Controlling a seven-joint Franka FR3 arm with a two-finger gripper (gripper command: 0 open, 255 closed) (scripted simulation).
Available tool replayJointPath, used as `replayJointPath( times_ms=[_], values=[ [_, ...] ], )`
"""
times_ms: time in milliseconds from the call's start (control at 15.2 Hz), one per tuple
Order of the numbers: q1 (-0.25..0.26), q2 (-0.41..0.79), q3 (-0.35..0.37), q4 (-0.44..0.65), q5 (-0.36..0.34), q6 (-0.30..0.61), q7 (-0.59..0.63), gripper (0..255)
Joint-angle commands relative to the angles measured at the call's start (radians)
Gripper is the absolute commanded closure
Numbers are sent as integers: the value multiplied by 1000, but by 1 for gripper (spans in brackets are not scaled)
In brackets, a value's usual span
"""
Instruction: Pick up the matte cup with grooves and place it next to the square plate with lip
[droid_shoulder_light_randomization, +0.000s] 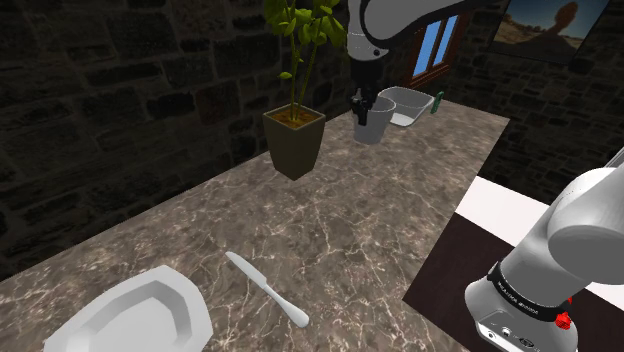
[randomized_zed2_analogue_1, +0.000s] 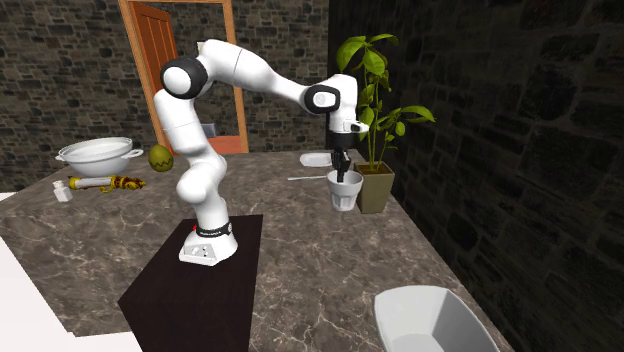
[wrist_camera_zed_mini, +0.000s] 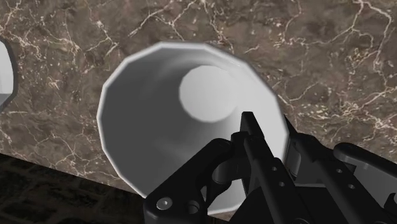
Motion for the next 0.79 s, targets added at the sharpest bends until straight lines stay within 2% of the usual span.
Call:
replayJointPath(
  times_ms=[0, 528, 726],
  values=[
    [0, -6, 0, 22, 2, -27, -5, 255],
    [1, -18, 0, 117, 8, -133, -22, 255],
    [21, -39, 28, 101, 19, -145, 21, 255]
  ],
)
